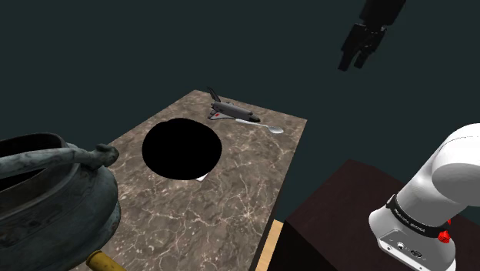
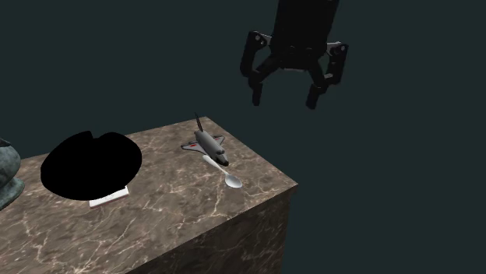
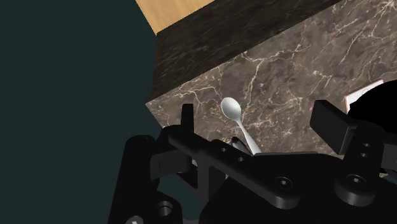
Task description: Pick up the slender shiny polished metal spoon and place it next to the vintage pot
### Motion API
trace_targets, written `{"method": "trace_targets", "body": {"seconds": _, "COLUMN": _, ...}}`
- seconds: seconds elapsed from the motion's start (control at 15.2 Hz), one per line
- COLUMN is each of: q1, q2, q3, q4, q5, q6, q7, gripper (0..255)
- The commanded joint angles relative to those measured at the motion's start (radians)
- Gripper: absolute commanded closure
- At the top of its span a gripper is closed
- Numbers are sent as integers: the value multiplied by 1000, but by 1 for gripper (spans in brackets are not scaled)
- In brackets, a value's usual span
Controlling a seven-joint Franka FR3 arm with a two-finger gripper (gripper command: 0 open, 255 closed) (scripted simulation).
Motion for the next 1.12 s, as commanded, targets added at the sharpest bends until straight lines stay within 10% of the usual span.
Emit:
{"method": "trace_targets", "body": {"seconds": 0.0, "q1": 0, "q2": 0, "q3": 0, "q4": 0, "q5": 0, "q6": 0, "q7": 0, "gripper": 0}}
{"method": "trace_targets", "body": {"seconds": 1.06, "q1": 102, "q2": 484, "q3": 68, "q4": -40, "q5": -69, "q6": 490, "q7": -226, "gripper": 0}}
